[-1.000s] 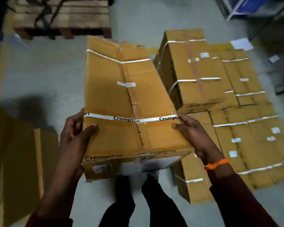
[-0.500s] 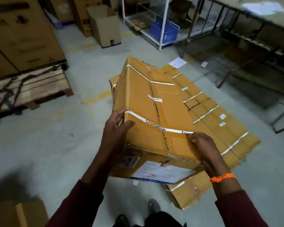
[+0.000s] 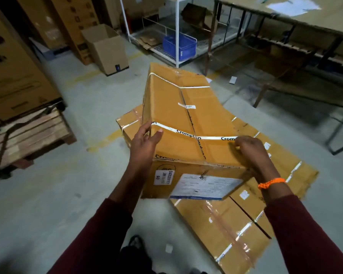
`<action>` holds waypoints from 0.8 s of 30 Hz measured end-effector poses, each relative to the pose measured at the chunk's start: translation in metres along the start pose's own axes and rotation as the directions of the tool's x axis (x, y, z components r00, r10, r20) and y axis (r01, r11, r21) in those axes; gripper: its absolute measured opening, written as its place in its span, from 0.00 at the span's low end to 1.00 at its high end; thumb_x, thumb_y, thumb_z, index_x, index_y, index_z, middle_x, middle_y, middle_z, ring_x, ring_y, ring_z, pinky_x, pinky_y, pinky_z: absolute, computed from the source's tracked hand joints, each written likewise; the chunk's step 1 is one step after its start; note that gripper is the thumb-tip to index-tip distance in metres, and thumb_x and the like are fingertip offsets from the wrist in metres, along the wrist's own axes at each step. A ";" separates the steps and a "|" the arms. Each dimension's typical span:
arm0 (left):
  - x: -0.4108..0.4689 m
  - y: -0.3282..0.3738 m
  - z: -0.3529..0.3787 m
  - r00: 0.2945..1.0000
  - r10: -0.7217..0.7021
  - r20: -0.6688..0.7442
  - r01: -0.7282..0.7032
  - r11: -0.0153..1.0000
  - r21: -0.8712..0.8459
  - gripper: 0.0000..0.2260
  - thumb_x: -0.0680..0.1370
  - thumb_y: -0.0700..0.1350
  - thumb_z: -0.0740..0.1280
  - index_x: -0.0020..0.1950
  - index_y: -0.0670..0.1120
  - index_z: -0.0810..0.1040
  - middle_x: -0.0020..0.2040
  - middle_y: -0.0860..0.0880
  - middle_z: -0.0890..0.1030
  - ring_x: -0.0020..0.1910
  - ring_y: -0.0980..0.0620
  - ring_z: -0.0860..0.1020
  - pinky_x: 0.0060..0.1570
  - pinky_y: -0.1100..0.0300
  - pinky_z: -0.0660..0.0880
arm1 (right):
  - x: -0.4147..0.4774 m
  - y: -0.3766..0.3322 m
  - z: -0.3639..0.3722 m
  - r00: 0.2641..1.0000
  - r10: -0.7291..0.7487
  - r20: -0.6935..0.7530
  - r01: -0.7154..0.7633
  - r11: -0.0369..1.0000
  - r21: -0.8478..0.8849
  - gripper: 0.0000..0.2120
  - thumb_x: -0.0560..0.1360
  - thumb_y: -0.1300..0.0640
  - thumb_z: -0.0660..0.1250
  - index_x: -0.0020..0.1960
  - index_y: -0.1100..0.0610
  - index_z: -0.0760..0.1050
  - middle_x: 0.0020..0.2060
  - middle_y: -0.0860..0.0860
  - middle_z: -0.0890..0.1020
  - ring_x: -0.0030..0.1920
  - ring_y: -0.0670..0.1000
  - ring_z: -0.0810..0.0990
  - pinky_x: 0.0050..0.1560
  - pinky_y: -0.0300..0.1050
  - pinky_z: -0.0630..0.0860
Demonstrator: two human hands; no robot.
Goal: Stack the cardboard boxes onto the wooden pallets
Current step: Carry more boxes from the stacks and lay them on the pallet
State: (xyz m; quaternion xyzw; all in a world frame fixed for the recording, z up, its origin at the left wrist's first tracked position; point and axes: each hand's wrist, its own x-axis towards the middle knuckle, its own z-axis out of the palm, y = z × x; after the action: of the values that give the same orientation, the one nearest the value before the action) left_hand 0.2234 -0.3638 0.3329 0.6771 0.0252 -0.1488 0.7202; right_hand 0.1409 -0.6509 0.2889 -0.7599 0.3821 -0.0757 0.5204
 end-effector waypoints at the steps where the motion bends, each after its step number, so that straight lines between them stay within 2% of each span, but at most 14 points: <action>1: 0.013 0.002 -0.002 1.000 0.000 -0.015 -0.001 1.000 -0.030 0.29 0.70 0.60 0.75 0.70 0.60 0.75 0.69 0.53 0.78 0.66 0.46 0.79 0.62 0.41 0.78 | 0.016 -0.015 0.008 1.000 -0.020 -0.010 0.020 1.000 0.000 0.09 0.75 0.50 0.65 0.42 0.51 0.82 0.39 0.45 0.82 0.42 0.50 0.78 0.40 0.45 0.70; 4: 0.077 0.011 -0.022 1.000 0.008 -0.008 -0.009 0.995 -0.098 0.26 0.77 0.50 0.74 0.74 0.54 0.73 0.68 0.51 0.80 0.63 0.47 0.81 0.60 0.44 0.80 | 0.061 -0.060 0.049 0.998 -0.049 -0.028 0.051 0.997 0.064 0.08 0.77 0.55 0.65 0.45 0.54 0.82 0.37 0.45 0.80 0.37 0.45 0.75 0.37 0.41 0.70; 6: 0.137 0.025 -0.048 0.999 0.002 0.047 0.003 0.996 -0.092 0.26 0.79 0.43 0.72 0.76 0.51 0.71 0.66 0.50 0.81 0.61 0.47 0.83 0.56 0.48 0.82 | 0.088 -0.085 0.089 0.999 -0.047 -0.026 0.050 0.993 0.105 0.09 0.77 0.60 0.64 0.42 0.54 0.80 0.36 0.46 0.78 0.36 0.45 0.73 0.34 0.37 0.69; 7: 0.171 0.037 -0.063 0.996 -0.004 0.090 0.010 0.998 -0.063 0.26 0.79 0.41 0.71 0.77 0.50 0.71 0.65 0.50 0.82 0.59 0.48 0.84 0.54 0.49 0.83 | 0.100 -0.097 0.112 0.999 -0.032 -0.043 0.038 0.989 0.141 0.09 0.76 0.60 0.64 0.39 0.54 0.80 0.35 0.46 0.77 0.35 0.46 0.72 0.34 0.39 0.69; 9: 0.245 0.062 -0.094 0.980 -0.040 0.196 0.030 0.998 0.054 0.25 0.80 0.40 0.69 0.76 0.53 0.71 0.63 0.50 0.82 0.57 0.47 0.84 0.52 0.49 0.83 | 0.121 -0.114 0.163 0.996 0.039 -0.083 -0.019 0.973 0.232 0.07 0.74 0.59 0.65 0.39 0.54 0.79 0.34 0.47 0.76 0.37 0.49 0.70 0.38 0.44 0.67; 12: 0.355 0.098 -0.132 0.950 -0.121 0.289 0.040 0.962 0.271 0.22 0.81 0.37 0.65 0.72 0.56 0.75 0.63 0.50 0.83 0.58 0.44 0.84 0.57 0.45 0.81 | 0.140 -0.137 0.248 0.967 0.130 -0.218 -0.047 0.937 0.347 0.06 0.69 0.53 0.66 0.35 0.51 0.79 0.33 0.45 0.75 0.38 0.50 0.71 0.43 0.47 0.67; 13: 0.391 0.109 -0.139 0.942 -0.130 0.309 0.026 0.947 0.320 0.22 0.81 0.36 0.64 0.71 0.55 0.76 0.62 0.50 0.84 0.56 0.45 0.84 0.57 0.47 0.81 | 0.144 -0.147 0.276 0.953 0.159 -0.258 -0.052 0.924 0.378 0.07 0.67 0.50 0.66 0.33 0.50 0.78 0.30 0.43 0.75 0.37 0.50 0.71 0.42 0.48 0.67; 15: 0.448 0.133 -0.143 0.923 -0.144 0.357 -0.018 0.910 0.413 0.20 0.81 0.34 0.63 0.68 0.53 0.77 0.54 0.55 0.86 0.48 0.53 0.85 0.50 0.55 0.80 | 0.154 -0.169 0.324 0.918 0.257 -0.302 -0.106 0.893 0.437 0.09 0.66 0.47 0.65 0.31 0.50 0.76 0.26 0.42 0.72 0.35 0.50 0.70 0.40 0.49 0.66; 17: 0.491 0.156 -0.140 0.899 -0.139 0.414 -0.116 0.838 0.534 0.20 0.80 0.35 0.65 0.66 0.57 0.77 0.45 0.64 0.83 0.41 0.62 0.83 0.45 0.61 0.78 | 0.163 -0.184 0.361 0.870 0.365 -0.331 -0.155 0.841 0.518 0.10 0.65 0.45 0.66 0.34 0.52 0.76 0.28 0.43 0.73 0.35 0.50 0.71 0.40 0.48 0.67; 18: 0.514 0.167 -0.137 0.885 -0.133 0.447 -0.173 0.795 0.581 0.21 0.79 0.38 0.66 0.67 0.58 0.77 0.46 0.64 0.82 0.43 0.61 0.83 0.48 0.60 0.78 | 0.169 -0.192 0.375 0.851 0.399 -0.342 -0.153 0.811 0.564 0.10 0.65 0.44 0.66 0.37 0.51 0.77 0.31 0.44 0.75 0.36 0.50 0.72 0.41 0.47 0.68; 20: 0.561 0.181 -0.130 0.861 -0.132 0.491 -0.280 0.684 0.674 0.24 0.74 0.46 0.69 0.70 0.58 0.77 0.57 0.57 0.83 0.52 0.53 0.83 0.58 0.52 0.79 | 0.186 -0.206 0.400 0.806 0.461 -0.372 -0.152 0.768 0.622 0.12 0.64 0.44 0.66 0.41 0.50 0.79 0.37 0.45 0.77 0.40 0.49 0.74 0.44 0.46 0.69; 21: 0.587 0.184 -0.127 0.846 -0.125 0.519 -0.331 0.640 0.693 0.28 0.70 0.52 0.70 0.71 0.60 0.76 0.62 0.56 0.82 0.56 0.50 0.82 0.62 0.48 0.78 | 0.197 -0.214 0.413 0.788 0.478 -0.390 -0.145 0.758 0.636 0.11 0.65 0.45 0.66 0.40 0.51 0.78 0.37 0.46 0.77 0.40 0.49 0.73 0.44 0.46 0.68; 23: 0.640 0.187 -0.119 0.803 -0.120 0.583 -0.417 0.585 0.695 0.32 0.65 0.59 0.70 0.71 0.63 0.74 0.66 0.55 0.81 0.61 0.48 0.81 0.66 0.44 0.75 | 0.224 -0.228 0.437 0.754 0.490 -0.437 -0.112 0.752 0.650 0.11 0.66 0.45 0.65 0.38 0.52 0.78 0.34 0.45 0.77 0.39 0.49 0.73 0.43 0.48 0.70; 24: 0.664 0.189 -0.114 0.781 -0.123 0.613 -0.451 0.568 0.689 0.32 0.66 0.60 0.70 0.71 0.63 0.74 0.67 0.54 0.80 0.62 0.48 0.80 0.67 0.44 0.74 | 0.237 -0.235 0.450 0.730 0.508 -0.457 -0.106 0.745 0.659 0.14 0.64 0.43 0.64 0.41 0.52 0.79 0.35 0.45 0.78 0.39 0.49 0.75 0.45 0.48 0.71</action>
State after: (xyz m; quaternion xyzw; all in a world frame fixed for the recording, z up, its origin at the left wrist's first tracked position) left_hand 0.9227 -0.3638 0.3486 0.8426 -0.3415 -0.2772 0.3107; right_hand 0.6550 -0.4386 0.2205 -0.4126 0.6127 -0.3396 0.5822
